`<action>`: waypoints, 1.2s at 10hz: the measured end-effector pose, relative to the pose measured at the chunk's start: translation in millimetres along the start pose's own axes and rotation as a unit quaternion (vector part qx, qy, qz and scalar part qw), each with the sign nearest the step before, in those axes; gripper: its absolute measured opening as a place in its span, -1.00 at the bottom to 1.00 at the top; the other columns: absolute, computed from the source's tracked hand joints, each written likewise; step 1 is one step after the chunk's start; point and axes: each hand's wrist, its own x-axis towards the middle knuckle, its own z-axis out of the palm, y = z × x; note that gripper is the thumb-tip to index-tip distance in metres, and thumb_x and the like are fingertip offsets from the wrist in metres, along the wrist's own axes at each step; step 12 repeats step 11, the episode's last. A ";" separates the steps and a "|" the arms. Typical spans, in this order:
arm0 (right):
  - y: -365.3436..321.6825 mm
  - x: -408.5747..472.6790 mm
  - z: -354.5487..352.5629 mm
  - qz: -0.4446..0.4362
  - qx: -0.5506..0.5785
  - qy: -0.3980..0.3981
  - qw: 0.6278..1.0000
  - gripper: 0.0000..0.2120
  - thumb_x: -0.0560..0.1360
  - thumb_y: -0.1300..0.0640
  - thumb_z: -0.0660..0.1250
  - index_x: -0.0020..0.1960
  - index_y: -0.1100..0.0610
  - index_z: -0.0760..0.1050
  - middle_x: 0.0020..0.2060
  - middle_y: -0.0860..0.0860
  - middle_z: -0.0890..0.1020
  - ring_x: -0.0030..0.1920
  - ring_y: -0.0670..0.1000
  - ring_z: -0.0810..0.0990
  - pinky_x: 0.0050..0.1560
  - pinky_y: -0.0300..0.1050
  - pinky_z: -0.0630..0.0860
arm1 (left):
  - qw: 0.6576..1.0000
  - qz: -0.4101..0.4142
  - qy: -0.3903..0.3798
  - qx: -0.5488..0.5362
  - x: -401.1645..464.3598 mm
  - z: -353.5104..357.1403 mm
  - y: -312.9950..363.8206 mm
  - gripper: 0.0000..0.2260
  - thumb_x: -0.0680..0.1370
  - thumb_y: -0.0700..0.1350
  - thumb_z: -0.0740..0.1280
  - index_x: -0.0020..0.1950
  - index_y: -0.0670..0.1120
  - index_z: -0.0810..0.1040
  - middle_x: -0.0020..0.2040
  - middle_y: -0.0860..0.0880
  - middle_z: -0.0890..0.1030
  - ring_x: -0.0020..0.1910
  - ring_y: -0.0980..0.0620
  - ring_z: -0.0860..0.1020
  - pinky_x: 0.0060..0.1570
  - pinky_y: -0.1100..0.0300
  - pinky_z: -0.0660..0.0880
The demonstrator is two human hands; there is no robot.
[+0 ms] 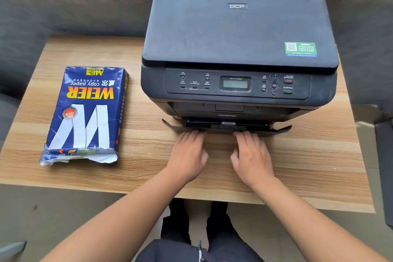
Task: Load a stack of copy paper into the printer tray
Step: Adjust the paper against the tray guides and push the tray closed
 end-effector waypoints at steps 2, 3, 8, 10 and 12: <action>0.1 4.9 0.1 0.010 -0.007 -0.007 1.000 -0.55 0.34 0.17 0.39 0.22 0.23 0.55 0.06 0.19 0.64 0.04 0.24 0.59 -0.01 0.11 0.56 | 1.000 -0.009 0.011 -0.015 6.9 3.6 -0.3 -0.60 0.42 -0.13 0.31 0.25 -0.16 0.49 0.10 -0.14 0.59 0.06 -0.17 0.53 0.19 -0.02 0.43; -1.3 6.3 0.1 0.014 -0.006 -0.002 1.000 -0.57 0.35 0.17 0.37 0.21 0.22 0.54 0.05 0.18 0.63 0.03 0.24 0.59 -0.02 0.10 0.55 | 0.999 -0.024 0.007 -0.029 6.2 6.7 0.6 -0.58 0.44 -0.11 0.27 0.29 -0.16 0.46 0.15 -0.14 0.56 0.12 -0.17 0.50 0.25 -0.03 0.41; -11.9 27.2 -2.7 0.071 0.021 -0.055 0.996 -0.37 0.32 0.12 0.39 0.38 0.21 0.43 0.17 0.16 0.56 0.14 0.24 0.55 0.19 0.13 0.52 | 0.998 -0.055 0.006 -0.044 32.0 1.7 -2.4 -0.51 0.43 -0.12 0.30 0.35 -0.19 0.42 0.23 -0.18 0.51 0.21 -0.21 0.44 0.28 -0.03 0.39; -1.6 13.9 -76.1 0.099 0.321 -0.177 0.925 -0.68 0.54 0.09 0.38 0.28 0.10 0.56 0.19 0.01 0.68 0.25 0.04 0.63 0.36 -0.03 0.49 | 0.999 -0.026 -0.031 -0.030 11.9 -8.3 -1.2 -0.53 0.42 -0.12 0.28 0.33 -0.18 0.43 0.26 -0.16 0.52 0.23 -0.20 0.45 0.31 -0.04 0.38; 13.2 -4.3 -196.8 0.043 0.548 -0.043 0.834 -0.81 0.59 0.30 0.30 0.13 0.18 0.63 0.02 0.06 0.76 0.03 0.07 0.73 0.18 -0.11 0.62 | 0.998 -0.019 -0.055 -0.019 -5.4 -12.1 -2.9 -0.59 0.46 -0.09 0.28 0.29 -0.16 0.45 0.21 -0.14 0.55 0.20 -0.19 0.47 0.29 -0.04 0.39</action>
